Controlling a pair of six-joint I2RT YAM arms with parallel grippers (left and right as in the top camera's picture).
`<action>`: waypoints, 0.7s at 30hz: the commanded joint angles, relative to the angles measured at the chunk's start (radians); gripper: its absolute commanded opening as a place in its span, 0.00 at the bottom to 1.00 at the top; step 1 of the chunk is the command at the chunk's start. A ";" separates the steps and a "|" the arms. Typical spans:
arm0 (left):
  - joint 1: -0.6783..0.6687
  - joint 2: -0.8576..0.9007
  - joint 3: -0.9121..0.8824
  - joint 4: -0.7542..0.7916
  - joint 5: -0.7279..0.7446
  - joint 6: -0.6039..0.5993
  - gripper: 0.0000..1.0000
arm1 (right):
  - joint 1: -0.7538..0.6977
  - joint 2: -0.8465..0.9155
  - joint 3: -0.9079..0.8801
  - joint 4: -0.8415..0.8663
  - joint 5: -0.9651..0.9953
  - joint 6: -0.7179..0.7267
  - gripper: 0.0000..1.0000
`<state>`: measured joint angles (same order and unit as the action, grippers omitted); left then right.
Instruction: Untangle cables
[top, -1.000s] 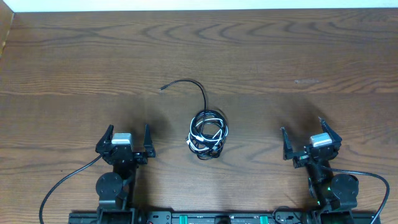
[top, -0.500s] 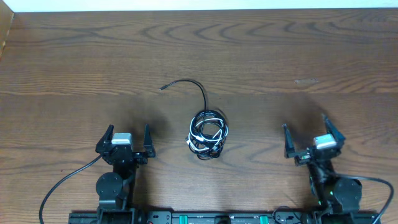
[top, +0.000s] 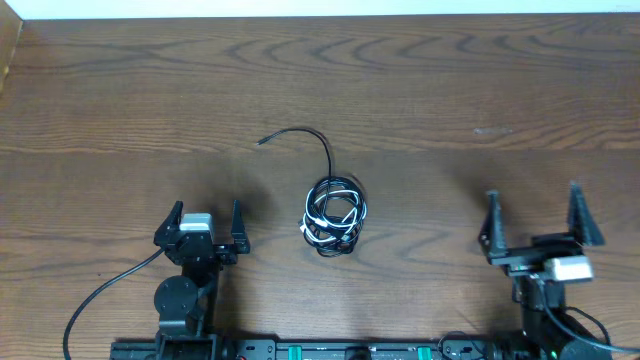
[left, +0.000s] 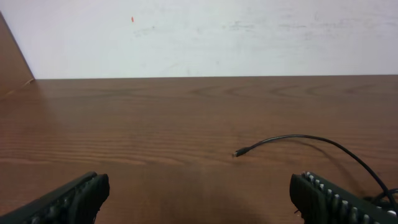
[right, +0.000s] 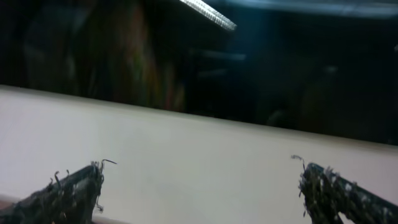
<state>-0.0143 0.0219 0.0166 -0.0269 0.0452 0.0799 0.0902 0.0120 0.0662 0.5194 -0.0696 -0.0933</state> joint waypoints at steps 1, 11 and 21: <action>-0.002 0.002 -0.013 -0.043 -0.032 0.010 0.98 | 0.002 -0.005 0.114 0.008 0.057 0.017 0.99; -0.002 0.002 -0.013 -0.043 -0.032 0.010 0.98 | 0.002 -0.003 0.407 -0.084 0.068 -0.043 0.99; -0.002 0.002 -0.012 0.047 -0.031 0.009 0.98 | 0.002 0.227 0.826 -0.427 0.101 -0.119 0.99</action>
<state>-0.0143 0.0227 0.0162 -0.0051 0.0383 0.0799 0.0902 0.1402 0.7837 0.1471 -0.0010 -0.1692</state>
